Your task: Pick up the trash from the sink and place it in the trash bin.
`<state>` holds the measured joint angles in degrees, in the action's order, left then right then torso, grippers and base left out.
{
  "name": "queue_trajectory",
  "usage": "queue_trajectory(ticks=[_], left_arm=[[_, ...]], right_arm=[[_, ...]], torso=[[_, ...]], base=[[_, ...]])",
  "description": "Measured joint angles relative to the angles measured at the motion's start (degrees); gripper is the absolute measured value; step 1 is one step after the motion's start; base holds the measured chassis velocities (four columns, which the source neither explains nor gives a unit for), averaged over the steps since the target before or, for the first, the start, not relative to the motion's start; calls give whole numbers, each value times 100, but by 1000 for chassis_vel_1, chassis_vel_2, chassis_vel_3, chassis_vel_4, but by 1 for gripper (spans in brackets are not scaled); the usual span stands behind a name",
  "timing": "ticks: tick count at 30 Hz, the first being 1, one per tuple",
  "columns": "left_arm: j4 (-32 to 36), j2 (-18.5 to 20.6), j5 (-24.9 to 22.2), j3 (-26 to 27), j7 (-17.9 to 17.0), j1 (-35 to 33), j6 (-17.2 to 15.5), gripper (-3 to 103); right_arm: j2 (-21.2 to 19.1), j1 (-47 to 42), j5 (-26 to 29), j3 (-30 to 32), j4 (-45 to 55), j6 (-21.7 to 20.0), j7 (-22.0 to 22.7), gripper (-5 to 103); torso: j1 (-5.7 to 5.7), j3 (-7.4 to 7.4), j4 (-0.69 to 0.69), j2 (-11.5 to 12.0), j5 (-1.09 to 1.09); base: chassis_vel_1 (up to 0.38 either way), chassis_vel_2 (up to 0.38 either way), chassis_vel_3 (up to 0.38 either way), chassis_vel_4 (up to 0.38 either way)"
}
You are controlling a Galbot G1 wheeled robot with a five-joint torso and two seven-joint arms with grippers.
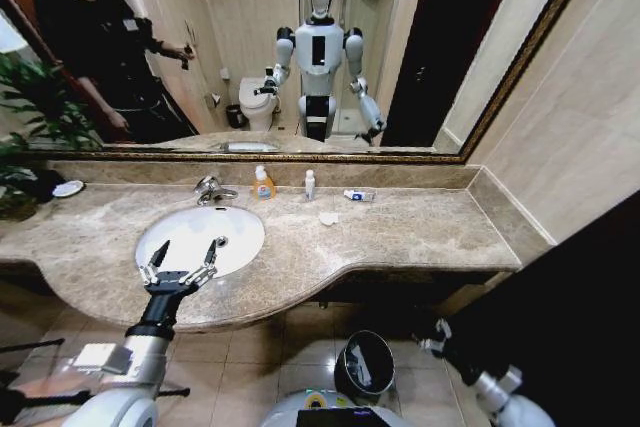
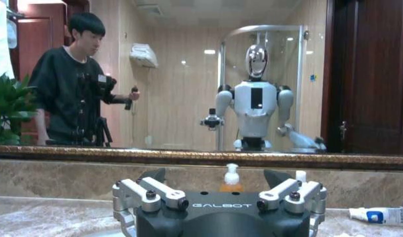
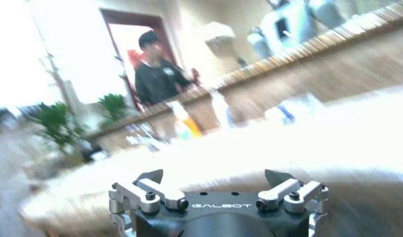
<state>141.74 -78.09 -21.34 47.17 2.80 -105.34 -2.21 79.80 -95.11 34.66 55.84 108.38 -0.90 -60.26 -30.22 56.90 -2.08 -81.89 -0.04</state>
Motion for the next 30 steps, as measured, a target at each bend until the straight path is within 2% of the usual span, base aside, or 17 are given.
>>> queue_trajectory(ticks=[1,2,3,5,6,7,8,9,10,13,14,16,17,20,26,28,30], left_arm=[[0,0,0,0,0,0,0,100],[0,0,0,0,0,0,0,100],[0,0,0,0,0,0,0,100],[0,0,0,0,0,0,0,100],[0,0,0,0,0,0,0,100],[0,0,0,0,-1,0,0,100],[0,-1,0,0,-1,0,0,100],[0,1,0,0,0,0,0,100],[0,1,0,0,0,0,0,100],[0,0,0,0,1,0,0,100],[0,0,0,0,1,0,0,100],[0,0,0,1,-1,0,0,100],[0,0,0,-1,4,0,-1,100],[0,0,0,1,-1,0,0,100],[0,0,0,0,1,0,0,100],[0,0,0,1,-1,0,0,100],[0,0,0,0,0,0,0,100]], right_arm=[[38,-1,-75,-175,611,-289,361,100],[38,-1,-75,-175,611,-289,361,100],[50,101,-203,-332,942,-524,663,100],[-96,455,-508,-986,1455,-921,1715,100],[-96,455,-508,-986,1455,-921,1715,100],[-442,815,-791,-1797,1642,-1121,2884,100],[-711,1069,-959,-2285,1651,-1204,3569,100],[-936,1301,-1089,-2668,1610,-1242,4068,100],[-936,1301,-1089,-2668,1610,-1242,4068,100],[-1581,2490,-1261,-4132,1082,-1431,5677,100],[-1581,2490,-1261,-4132,1082,-1431,5677,100],[-1856,3300,-1067,-4930,608,-1394,6290,100],[-1927,3635,-995,-5222,328,-1345,6407,100],[-1943,4339,-912,-5720,-394,-1278,6486,100],[-1559,5414,-637,-6226,-1477,-1286,6743,100],[-1306,5789,-437,-6381,-1839,-1578,7114,100],[-1261,5866,-415,-6391,-1913,-1745,7201,100]], torso=[[0,0,-1,0,1],[0,0,-1,0,1],[0,0,0,0,2],[0,0,-1,0,2],[0,0,-1,0,2],[0,0,-3,0,3],[0,1,-4,0,4],[0,1,-4,0,3],[0,1,-4,0,3],[-1,1,-3,1,5],[-1,1,-3,1,5],[-1,1,-4,1,3],[-1,1,-4,1,2],[-1,2,-3,1,5],[-1,1,-3,1,3],[-2,2,-4,1,3],[-1,1,-4,2,3]], base=[[0,0,0,0],[0,0,0,0],[0,0,0,0],[0,0,0,0],[0,0,0,0],[0,0,0,0],[0,0,0,0],[0,0,0,0],[0,0,0,0],[0,0,0,0],[0,0,0,0],[0,0,0,0],[0,0,0,0],[0,0,0,0],[0,0,0,0],[0,0,0,0],[0,0,0,0]])
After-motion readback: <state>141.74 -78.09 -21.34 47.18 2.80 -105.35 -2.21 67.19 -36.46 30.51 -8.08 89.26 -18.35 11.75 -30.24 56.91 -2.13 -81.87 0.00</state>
